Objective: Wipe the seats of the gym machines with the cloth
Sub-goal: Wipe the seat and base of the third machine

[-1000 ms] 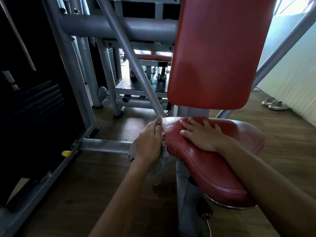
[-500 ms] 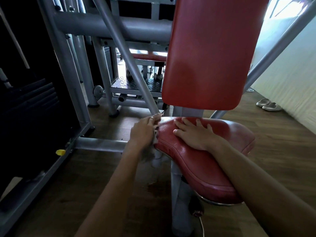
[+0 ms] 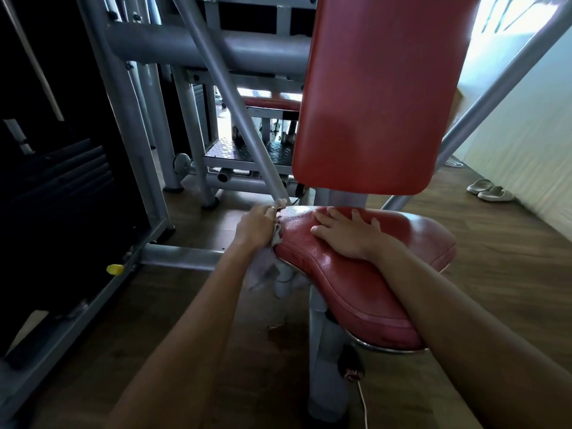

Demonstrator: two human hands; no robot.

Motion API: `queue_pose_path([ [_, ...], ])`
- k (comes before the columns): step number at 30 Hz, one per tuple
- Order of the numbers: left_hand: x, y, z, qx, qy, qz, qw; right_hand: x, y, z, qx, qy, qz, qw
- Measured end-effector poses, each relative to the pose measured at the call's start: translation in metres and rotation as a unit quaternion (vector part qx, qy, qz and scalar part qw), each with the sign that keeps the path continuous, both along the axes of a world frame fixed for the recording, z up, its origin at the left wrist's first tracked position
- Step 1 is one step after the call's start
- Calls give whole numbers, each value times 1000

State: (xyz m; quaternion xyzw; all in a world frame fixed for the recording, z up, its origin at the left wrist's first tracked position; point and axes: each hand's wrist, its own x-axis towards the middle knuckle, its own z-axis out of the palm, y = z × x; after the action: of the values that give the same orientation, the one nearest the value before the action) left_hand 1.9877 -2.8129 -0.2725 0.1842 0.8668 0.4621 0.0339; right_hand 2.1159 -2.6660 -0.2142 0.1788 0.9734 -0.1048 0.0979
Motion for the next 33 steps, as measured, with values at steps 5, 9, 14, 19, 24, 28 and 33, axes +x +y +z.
queue_pose_path([
  [5, 55, -18, -15, -69, 151, 25, 986, 2, 0, 1, -13, 8, -4, 1000],
  [9, 66, -18, -17, -50, 182, 35, 981, 9, 2, 3, -33, 85, -17, 996],
  [14, 76, -19, -3, -51, 238, 26, 970, 21, 7, 10, -89, 191, -109, 971],
  [19, 70, -9, 22, -117, 286, -5, 951, 44, 31, 19, -158, 194, -127, 960],
  [24, 74, 18, 56, -186, 263, -61, 945, 94, 78, 8, -155, 111, -91, 977],
  [28, 96, 64, 84, -171, 204, -144, 953, 107, 84, -15, -81, 160, -76, 981],
  [33, 101, 88, 96, -85, 39, -240, 966, 99, 88, -22, -86, 161, -103, 978],
])
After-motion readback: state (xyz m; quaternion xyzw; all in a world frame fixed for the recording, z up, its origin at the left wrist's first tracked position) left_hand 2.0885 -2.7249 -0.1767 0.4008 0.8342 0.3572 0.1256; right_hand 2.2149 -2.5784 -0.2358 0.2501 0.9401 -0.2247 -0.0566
